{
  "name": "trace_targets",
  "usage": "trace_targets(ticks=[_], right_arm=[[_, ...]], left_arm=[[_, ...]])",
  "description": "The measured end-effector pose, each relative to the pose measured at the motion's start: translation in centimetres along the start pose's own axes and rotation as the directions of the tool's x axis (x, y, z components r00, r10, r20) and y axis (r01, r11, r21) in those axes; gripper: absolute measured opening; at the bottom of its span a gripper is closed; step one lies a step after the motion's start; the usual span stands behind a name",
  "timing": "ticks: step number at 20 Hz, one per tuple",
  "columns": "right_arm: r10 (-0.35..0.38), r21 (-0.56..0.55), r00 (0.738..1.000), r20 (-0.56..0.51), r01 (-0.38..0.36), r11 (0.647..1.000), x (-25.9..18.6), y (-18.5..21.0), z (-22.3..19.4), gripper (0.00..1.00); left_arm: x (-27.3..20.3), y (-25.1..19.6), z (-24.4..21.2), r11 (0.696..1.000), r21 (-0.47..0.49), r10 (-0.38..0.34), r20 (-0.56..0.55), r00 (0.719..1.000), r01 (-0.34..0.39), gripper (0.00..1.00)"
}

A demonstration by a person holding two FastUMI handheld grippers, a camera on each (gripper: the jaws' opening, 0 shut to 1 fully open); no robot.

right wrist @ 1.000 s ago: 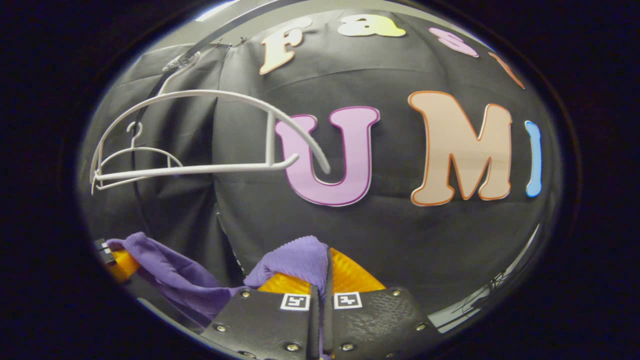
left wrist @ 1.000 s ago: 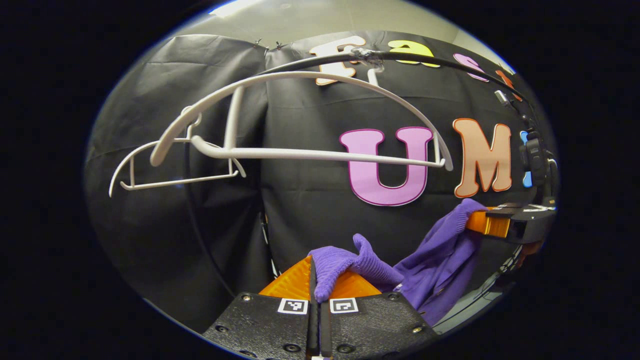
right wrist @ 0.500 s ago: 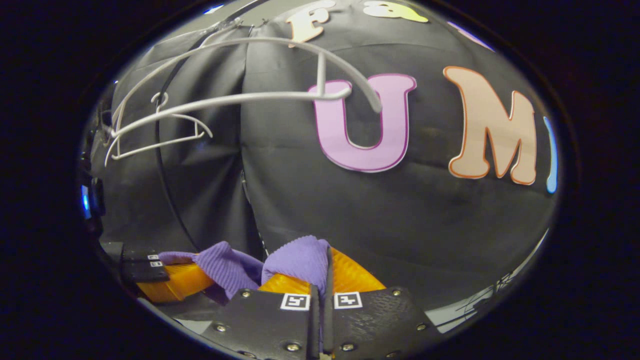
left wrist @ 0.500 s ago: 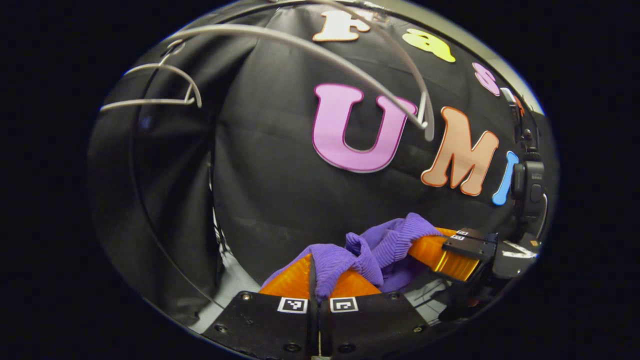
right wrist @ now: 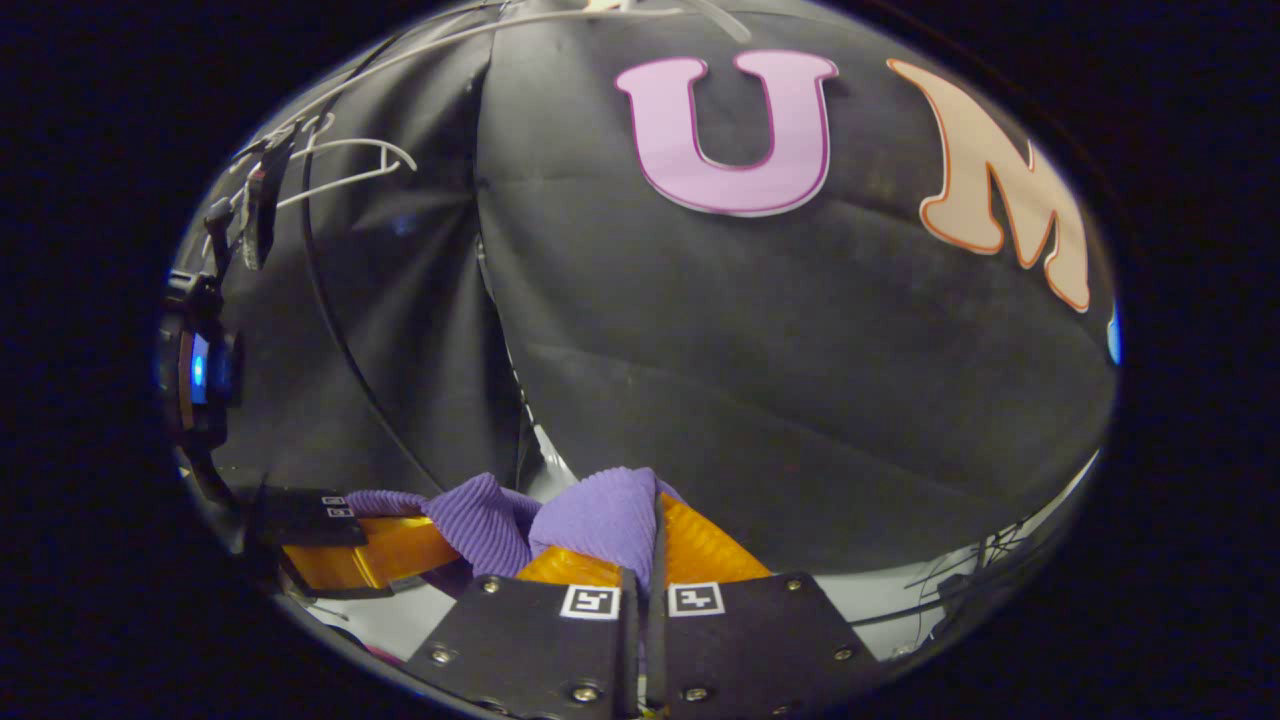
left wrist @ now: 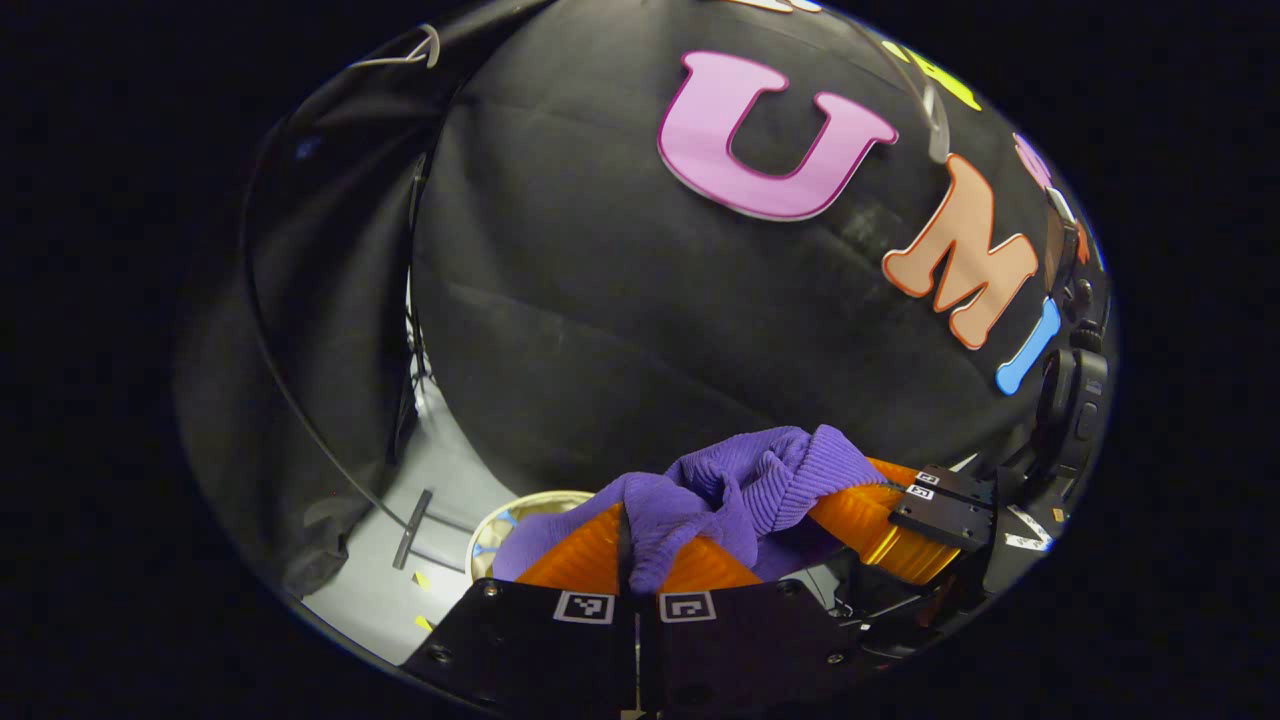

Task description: Grasp the clothes on the hanger with both hands and then place them into the laundry hamper below.

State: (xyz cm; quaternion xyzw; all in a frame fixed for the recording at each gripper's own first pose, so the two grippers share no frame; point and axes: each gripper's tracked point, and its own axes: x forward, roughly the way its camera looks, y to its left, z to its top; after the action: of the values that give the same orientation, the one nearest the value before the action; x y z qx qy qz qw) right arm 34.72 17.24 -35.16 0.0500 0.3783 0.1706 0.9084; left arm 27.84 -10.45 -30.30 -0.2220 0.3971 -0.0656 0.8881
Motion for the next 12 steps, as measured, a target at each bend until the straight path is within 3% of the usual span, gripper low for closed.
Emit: trace_targets(ticks=[7,8,9,10,12], right_arm=[[0.014,0.023,0.986,-0.164,-0.011,1.0,1.2,0.0,-4.5,0.06],[0.018,0.026,0.983,-0.181,-0.013,1.0,1.0,0.4,-4.8,0.02],[0.023,0.022,0.979,-0.205,-0.018,1.0,1.1,0.5,-5.2,0.1],[0.021,0.014,0.975,-0.223,-0.018,1.0,1.1,0.5,-5.7,0.12],[0.038,0.009,0.965,-0.26,-0.037,0.999,1.3,0.9,-6.9,0.16]], left_arm=[[1.7,-0.9,-2.8,0.998,-0.005,0.054,-0.149,0.987,-0.055,0.05],[1.9,-1.1,-3.2,0.998,-0.01,0.055,-0.169,0.984,-0.058,0.06],[1.9,-1.3,-3.6,0.997,-0.018,0.065,-0.186,0.98,-0.07,0.07],[2.0,-1.3,-4.0,0.996,-0.025,0.076,-0.215,0.974,-0.083,0.17],[1.7,-1.8,-4.2,0.995,-0.06,0.062,-0.226,0.972,-0.077,0.15]])
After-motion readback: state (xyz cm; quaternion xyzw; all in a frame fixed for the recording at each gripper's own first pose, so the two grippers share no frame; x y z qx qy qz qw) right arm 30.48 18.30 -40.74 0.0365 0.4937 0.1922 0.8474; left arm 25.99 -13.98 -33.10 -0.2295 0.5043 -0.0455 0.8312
